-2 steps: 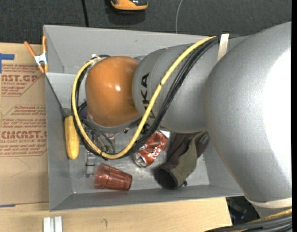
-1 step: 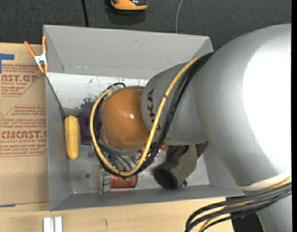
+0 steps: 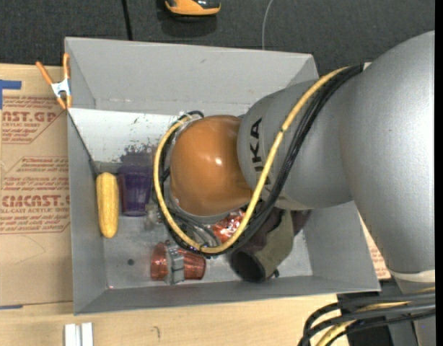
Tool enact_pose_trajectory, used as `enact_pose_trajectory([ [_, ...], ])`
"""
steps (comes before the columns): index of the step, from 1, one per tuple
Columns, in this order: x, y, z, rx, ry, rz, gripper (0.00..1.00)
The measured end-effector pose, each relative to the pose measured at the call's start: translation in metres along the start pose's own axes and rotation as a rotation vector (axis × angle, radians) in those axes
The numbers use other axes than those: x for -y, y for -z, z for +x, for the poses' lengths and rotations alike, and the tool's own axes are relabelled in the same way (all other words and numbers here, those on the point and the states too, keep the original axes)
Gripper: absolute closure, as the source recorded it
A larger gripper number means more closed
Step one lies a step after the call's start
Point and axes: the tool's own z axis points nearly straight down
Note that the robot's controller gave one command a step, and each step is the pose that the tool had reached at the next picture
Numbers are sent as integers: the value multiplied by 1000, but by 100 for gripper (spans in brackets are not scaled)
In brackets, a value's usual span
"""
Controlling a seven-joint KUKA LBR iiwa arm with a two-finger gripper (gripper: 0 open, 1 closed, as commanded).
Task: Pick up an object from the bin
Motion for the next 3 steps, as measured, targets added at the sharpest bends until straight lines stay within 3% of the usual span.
enact_pose_trajectory([
  [1, 65, -44, 3, -3, -35, 1, 0],
  [2, 51, -71, 2, 5, -109, -2, 0],
  [3, 149, -69, -41, 6, 171, 1, 100],
])
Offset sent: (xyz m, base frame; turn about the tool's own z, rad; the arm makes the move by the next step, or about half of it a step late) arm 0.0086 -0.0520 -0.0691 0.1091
